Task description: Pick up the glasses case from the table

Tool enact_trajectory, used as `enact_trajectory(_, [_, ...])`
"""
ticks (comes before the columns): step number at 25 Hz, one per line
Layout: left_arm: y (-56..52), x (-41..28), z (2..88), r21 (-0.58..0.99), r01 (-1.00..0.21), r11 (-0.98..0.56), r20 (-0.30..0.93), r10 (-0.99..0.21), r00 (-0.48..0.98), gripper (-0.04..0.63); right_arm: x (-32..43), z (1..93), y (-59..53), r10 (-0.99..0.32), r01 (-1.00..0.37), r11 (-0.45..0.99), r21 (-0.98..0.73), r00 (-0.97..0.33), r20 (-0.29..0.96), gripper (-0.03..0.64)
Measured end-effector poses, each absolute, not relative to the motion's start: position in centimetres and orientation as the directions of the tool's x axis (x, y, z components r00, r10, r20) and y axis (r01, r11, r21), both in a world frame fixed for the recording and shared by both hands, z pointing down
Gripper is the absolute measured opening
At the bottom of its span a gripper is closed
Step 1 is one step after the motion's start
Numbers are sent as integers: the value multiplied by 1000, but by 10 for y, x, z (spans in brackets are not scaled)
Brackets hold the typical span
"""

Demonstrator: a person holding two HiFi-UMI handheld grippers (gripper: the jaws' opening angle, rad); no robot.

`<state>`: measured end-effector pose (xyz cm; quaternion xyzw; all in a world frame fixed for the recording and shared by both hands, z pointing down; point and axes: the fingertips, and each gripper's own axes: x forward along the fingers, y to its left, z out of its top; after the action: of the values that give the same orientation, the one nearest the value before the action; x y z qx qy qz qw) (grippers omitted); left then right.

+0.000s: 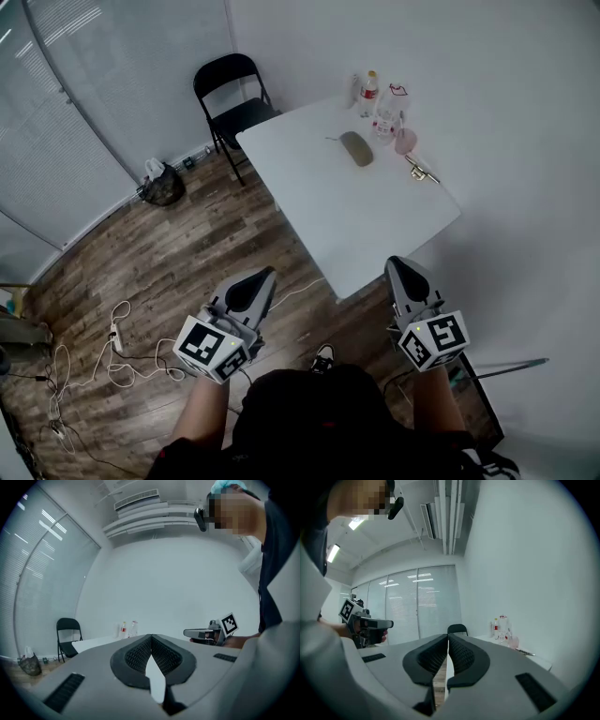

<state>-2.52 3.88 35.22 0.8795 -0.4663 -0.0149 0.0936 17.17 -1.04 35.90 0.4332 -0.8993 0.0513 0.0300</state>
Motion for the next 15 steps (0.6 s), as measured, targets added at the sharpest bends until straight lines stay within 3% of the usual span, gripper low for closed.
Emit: enact_trajectory(15, [-40,14,364,177,-811,-557,94,-811,577,20,211,391,-82,-777,-793,598,-113,-609,162,21])
